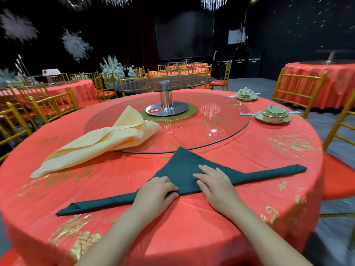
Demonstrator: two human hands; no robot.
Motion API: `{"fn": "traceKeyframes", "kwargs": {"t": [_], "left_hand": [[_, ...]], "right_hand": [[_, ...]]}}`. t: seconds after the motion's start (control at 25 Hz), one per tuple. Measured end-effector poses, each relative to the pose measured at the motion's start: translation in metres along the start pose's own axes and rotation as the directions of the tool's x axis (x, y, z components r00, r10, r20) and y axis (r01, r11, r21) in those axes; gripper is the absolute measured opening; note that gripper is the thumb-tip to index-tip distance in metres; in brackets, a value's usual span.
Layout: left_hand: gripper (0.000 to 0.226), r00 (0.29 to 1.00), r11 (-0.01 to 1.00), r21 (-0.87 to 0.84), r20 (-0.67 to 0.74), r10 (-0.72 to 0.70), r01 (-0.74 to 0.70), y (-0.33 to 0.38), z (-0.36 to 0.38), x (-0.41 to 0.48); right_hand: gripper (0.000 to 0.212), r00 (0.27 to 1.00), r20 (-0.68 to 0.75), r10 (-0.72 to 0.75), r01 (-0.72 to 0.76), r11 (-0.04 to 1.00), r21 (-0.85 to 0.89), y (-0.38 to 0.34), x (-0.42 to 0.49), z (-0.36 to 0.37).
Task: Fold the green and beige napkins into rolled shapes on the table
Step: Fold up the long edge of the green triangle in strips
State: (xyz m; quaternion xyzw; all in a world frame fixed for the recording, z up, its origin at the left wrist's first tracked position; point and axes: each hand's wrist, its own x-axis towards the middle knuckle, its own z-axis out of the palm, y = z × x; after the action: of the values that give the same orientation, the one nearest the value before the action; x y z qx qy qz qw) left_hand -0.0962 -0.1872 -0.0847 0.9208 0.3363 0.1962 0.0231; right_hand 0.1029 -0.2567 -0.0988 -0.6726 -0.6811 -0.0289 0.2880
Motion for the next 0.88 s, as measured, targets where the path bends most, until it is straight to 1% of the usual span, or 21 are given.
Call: {"fn": "traceKeyframes", "kwargs": {"t": [0.08, 0.12, 0.2, 0.32, 0.44, 0.52, 0.6, 0.68, 0.76, 0.8, 0.88], "left_hand": [[0.026, 0.999, 0.998, 0.055, -0.031, 0.012, -0.010, 0.002, 0.000, 0.000], [0.022, 0.999, 0.997, 0.081, -0.047, 0.018, -0.014, 0.002, 0.000, 0.000], [0.023, 0.997, 0.993, 0.116, -0.068, 0.035, -0.027, 0.004, 0.000, -0.001], [0.027, 0.995, 0.991, 0.128, -0.085, 0.055, -0.044, 0.004, -0.003, -0.002], [0.030, 0.997, 0.996, 0.089, -0.077, 0.026, -0.019, 0.004, -0.003, -0.005], [0.031, 0.999, 0.998, 0.061, -0.038, -0.020, 0.022, 0.007, -0.004, -0.005], [0.025, 0.995, 0.995, 0.027, 0.007, -0.095, 0.095, 0.007, -0.005, -0.001], [0.022, 0.983, 0.983, 0.013, 0.021, -0.182, 0.182, 0.008, -0.005, 0.004], [0.025, 0.966, 0.966, -0.011, 0.030, -0.258, 0.259, 0.008, -0.003, 0.006], [0.027, 0.960, 0.960, -0.008, 0.025, -0.280, 0.281, 0.007, -0.002, 0.006], [0.029, 0.965, 0.964, 0.043, 0.001, -0.263, 0.263, 0.007, 0.000, 0.007]], "right_hand": [[0.034, 0.989, -0.129, -0.069, 0.067, 0.998, -0.018, 0.001, -0.003, 0.000], [0.035, 0.986, -0.147, -0.080, 0.075, 0.996, -0.037, 0.001, -0.005, 0.000], [0.033, 0.990, -0.129, -0.062, 0.054, 0.996, -0.066, -0.002, -0.007, 0.000], [0.014, 0.992, -0.117, -0.036, 0.031, 0.999, -0.045, -0.005, -0.006, 0.000], [0.014, 0.995, -0.094, -0.045, 0.042, 0.999, -0.034, -0.004, -0.006, -0.001], [0.018, 0.997, -0.063, -0.038, 0.037, 0.999, -0.015, -0.004, -0.006, -0.001], [0.020, 0.999, -0.049, 0.004, -0.004, 1.000, -0.016, -0.002, -0.005, 0.000], [0.016, 0.995, -0.083, 0.053, -0.057, 0.997, -0.051, 0.000, -0.004, 0.003], [0.009, 0.982, -0.145, 0.119, -0.132, 0.988, -0.084, 0.002, -0.003, 0.006], [0.007, 0.975, -0.168, 0.143, -0.159, 0.984, -0.087, 0.004, -0.002, 0.007], [0.007, 0.970, -0.159, 0.182, -0.195, 0.978, -0.072, 0.004, -0.001, 0.006]]}}
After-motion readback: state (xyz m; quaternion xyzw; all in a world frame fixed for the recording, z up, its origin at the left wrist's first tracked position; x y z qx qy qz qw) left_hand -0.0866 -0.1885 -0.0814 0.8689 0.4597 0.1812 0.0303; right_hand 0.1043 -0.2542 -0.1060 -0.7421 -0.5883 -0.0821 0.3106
